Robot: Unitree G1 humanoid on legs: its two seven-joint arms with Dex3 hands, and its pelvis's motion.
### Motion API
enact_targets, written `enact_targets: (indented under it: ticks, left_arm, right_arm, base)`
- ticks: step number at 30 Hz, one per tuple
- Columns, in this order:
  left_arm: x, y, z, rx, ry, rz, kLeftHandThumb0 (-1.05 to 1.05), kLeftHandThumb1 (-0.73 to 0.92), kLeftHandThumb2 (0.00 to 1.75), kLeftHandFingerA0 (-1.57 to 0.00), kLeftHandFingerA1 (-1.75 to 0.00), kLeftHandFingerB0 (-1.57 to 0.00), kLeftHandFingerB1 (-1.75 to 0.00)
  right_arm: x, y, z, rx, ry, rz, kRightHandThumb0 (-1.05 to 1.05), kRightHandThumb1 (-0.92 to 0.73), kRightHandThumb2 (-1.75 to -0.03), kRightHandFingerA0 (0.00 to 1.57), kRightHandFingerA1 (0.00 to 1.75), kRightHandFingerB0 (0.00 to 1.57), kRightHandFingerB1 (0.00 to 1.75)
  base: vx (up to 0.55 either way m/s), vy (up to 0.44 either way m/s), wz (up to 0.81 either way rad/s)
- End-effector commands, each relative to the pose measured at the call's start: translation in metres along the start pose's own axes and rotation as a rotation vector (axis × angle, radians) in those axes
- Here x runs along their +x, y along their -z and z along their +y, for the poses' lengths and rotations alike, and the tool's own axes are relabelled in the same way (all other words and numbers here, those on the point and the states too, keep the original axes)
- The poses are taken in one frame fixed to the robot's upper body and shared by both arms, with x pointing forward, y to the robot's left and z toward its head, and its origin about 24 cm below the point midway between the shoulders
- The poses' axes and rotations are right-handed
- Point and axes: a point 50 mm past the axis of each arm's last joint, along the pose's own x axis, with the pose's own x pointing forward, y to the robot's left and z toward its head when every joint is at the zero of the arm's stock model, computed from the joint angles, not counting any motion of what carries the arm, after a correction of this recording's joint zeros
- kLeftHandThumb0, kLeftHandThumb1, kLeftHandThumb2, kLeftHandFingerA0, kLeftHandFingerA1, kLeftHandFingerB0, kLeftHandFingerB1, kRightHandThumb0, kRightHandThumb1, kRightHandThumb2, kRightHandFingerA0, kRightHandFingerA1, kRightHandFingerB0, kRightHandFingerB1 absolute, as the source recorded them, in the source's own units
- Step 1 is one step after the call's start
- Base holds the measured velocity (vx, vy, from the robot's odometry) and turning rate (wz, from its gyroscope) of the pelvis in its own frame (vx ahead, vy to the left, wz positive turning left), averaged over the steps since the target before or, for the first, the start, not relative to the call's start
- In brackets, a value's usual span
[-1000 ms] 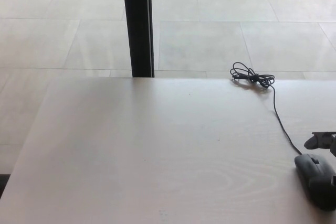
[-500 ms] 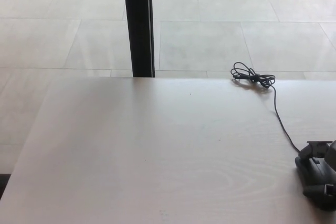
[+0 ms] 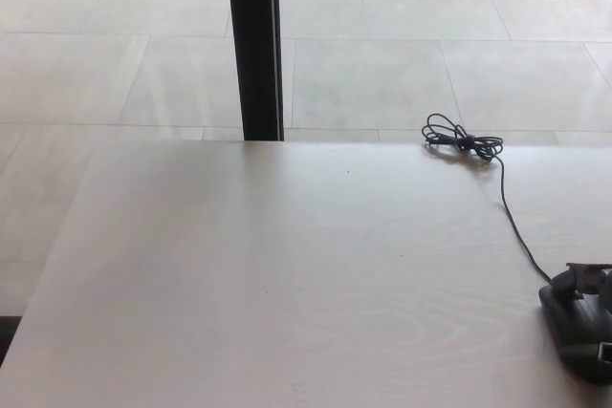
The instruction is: The robot uses its right fingers to click on the left button of the black mouse placed on the table.
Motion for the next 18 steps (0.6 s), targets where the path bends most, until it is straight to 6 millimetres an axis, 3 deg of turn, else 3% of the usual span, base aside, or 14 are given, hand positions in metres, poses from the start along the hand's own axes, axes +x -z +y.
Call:
enact_targets:
  ticks: [1,6,8,9,10,11,13,14,15,17,18]
  left_arm:
    - [0.002,-0.010,0.001,0.007,-0.013,-0.025,-0.47,0.48,0.55,-0.86,-0.92,-0.74,-0.54]
    - [0.003,-0.014,0.000,-0.011,-0.004,-0.046,-0.48,0.47,0.55,-0.87,-0.94,-0.80,-0.57]
    - [0.003,-0.015,0.000,0.006,-0.005,-0.046,-0.49,0.48,0.54,-0.81,-0.90,-0.78,-0.55]
    - [0.003,-0.015,0.000,0.009,-0.004,-0.045,-0.50,0.49,0.55,-0.87,-1.06,-0.78,-0.55]
    - [0.003,-0.015,0.000,0.013,-0.003,-0.043,-0.50,0.49,0.55,-0.87,-1.06,-0.78,-0.55]
    - [0.004,-0.014,0.000,0.014,-0.006,-0.035,-0.47,0.49,0.55,-0.87,-1.23,-0.78,-0.56]
    - [0.003,-0.015,0.000,0.017,-0.010,-0.038,-0.48,0.49,0.55,-0.86,-0.90,-0.73,-0.53]
    - [0.003,-0.015,0.000,0.040,-0.012,-0.043,-0.50,0.49,0.55,-0.82,-0.86,-0.73,-0.53]
    - [0.003,-0.015,0.000,0.039,-0.011,-0.046,-0.51,0.50,0.55,-0.83,-0.87,-0.80,-0.55]
    - [0.003,-0.015,0.000,0.020,-0.004,-0.045,-0.52,0.49,0.55,-0.85,-0.87,-0.79,-0.55]
    - [0.003,-0.015,0.000,0.006,-0.005,-0.047,-0.49,0.50,0.55,-0.94,-1.07,-0.82,-0.55]
  right_arm:
    - [-0.008,0.013,0.001,-0.035,0.006,0.043,-0.44,-0.67,-0.60,0.40,0.45,0.52,0.39]
    - [-0.012,0.009,0.009,-0.046,0.005,0.026,-0.48,-0.68,-0.60,0.39,0.45,0.54,0.40]
    - [-0.013,0.007,0.016,-0.057,-0.025,0.037,-0.49,-0.69,-0.61,0.38,0.42,0.52,0.38]
    - [-0.014,0.007,0.018,-0.060,-0.040,0.036,-0.50,-0.72,-0.60,0.36,0.41,0.50,0.37]
    - [-0.015,0.006,0.020,-0.065,-0.063,0.036,-0.50,-0.72,-0.60,0.36,0.41,0.50,0.37]
    - [-0.016,0.005,0.023,-0.076,-0.081,0.042,-0.52,-0.73,-0.60,0.35,0.40,0.49,0.36]
    - [-0.016,0.004,0.026,-0.083,-0.109,0.037,-0.53,-0.75,-0.62,0.32,0.40,0.47,0.36]
    - [-0.017,0.004,0.026,-0.075,-0.111,0.033,-0.53,-0.74,-0.62,0.32,0.41,0.48,0.37]
    - [-0.017,0.004,0.027,-0.076,-0.111,0.033,-0.53,-0.74,-0.62,0.31,0.41,0.47,0.37]
    - [-0.018,0.004,0.027,-0.081,-0.104,0.027,-0.52,-0.73,-0.62,0.32,0.42,0.48,0.38]
    - [-0.018,0.005,0.026,-0.089,-0.100,0.034,-0.51,-0.73,-0.62,0.32,0.42,0.48,0.37]
  base:
    - [0.00,0.000,0.00]
    - [0.00,0.000,0.00]
    - [0.00,0.000,0.00]
    - [0.00,0.000,0.00]
    - [0.00,0.000,0.00]
    - [0.00,0.000,0.00]
    - [0.00,0.000,0.00]
    - [0.00,0.000,0.00]
    - [0.00,0.000,0.00]
    - [0.00,0.000,0.00]
    - [0.00,0.000,0.00]
